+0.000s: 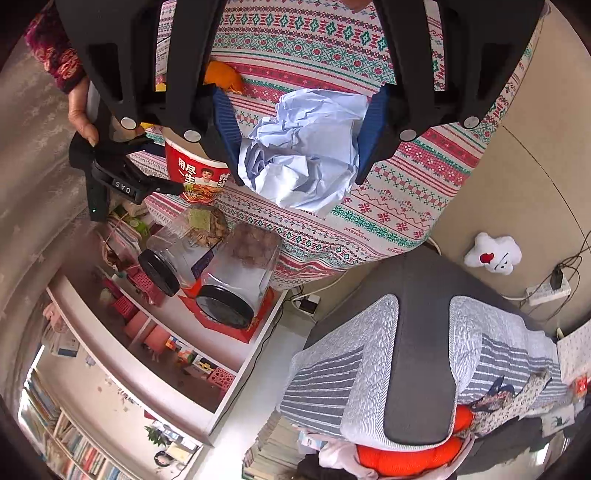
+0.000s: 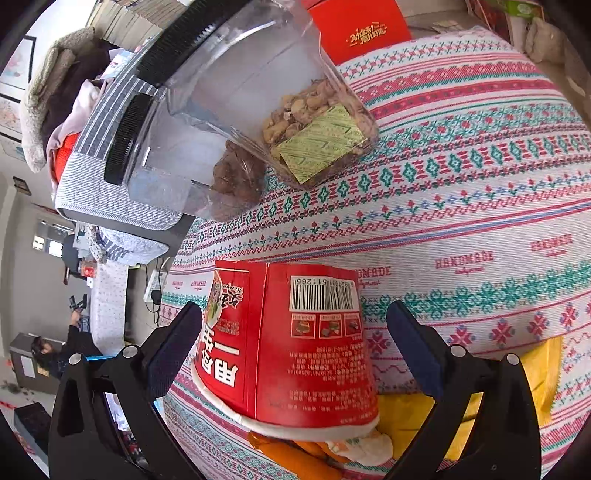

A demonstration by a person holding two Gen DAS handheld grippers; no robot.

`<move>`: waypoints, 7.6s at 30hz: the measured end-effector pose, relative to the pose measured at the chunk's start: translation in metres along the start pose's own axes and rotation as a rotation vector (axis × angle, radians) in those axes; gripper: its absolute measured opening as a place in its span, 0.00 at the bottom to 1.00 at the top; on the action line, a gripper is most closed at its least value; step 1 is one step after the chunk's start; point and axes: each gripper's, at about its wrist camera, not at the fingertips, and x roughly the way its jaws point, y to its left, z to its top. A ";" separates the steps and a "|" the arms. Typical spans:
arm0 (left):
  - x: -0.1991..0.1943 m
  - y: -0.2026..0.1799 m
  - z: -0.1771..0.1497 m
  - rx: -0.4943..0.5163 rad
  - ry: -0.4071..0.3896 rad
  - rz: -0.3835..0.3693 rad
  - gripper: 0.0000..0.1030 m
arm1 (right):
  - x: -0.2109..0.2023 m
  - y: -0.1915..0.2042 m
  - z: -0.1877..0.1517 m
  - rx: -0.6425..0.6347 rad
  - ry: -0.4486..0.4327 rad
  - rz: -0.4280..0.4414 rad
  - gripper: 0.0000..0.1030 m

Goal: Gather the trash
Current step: 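Grasp the crumpled white paper with the left tool while the right tool grasps the red noodle cup, then carry paper and noodle cup over the white bin and open both tools, then move both tools back over the table toward the orange peels, then grasp the orange peel with the left tool while the right tool grasps the white plastic bag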

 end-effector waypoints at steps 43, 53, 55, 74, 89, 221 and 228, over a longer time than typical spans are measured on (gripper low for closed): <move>-0.032 -0.062 -0.020 0.089 -0.135 0.045 0.55 | -0.254 0.065 -0.135 -0.395 -0.822 -0.472 0.83; -0.059 -0.132 -0.046 0.216 -0.153 -0.023 0.55 | -0.332 -0.037 -0.183 -0.206 -0.923 -0.675 0.84; -0.063 -0.150 -0.051 0.244 -0.154 -0.045 0.55 | -0.342 -0.061 -0.192 -0.159 -0.930 -0.733 0.84; -0.050 -0.366 -0.143 0.475 0.010 -0.295 0.55 | -0.434 -0.206 -0.249 0.318 -0.987 -0.844 0.93; -0.029 -0.473 -0.232 0.631 0.130 -0.396 0.55 | -0.474 -0.233 -0.275 0.467 -1.107 -0.911 0.93; 0.047 -0.052 -0.014 0.131 0.201 0.079 0.13 | -0.042 0.052 -0.105 -0.421 -0.167 -0.298 0.29; 0.032 -0.060 -0.008 0.115 0.122 0.050 0.13 | -0.084 0.073 -0.110 -0.434 -0.333 -0.213 0.30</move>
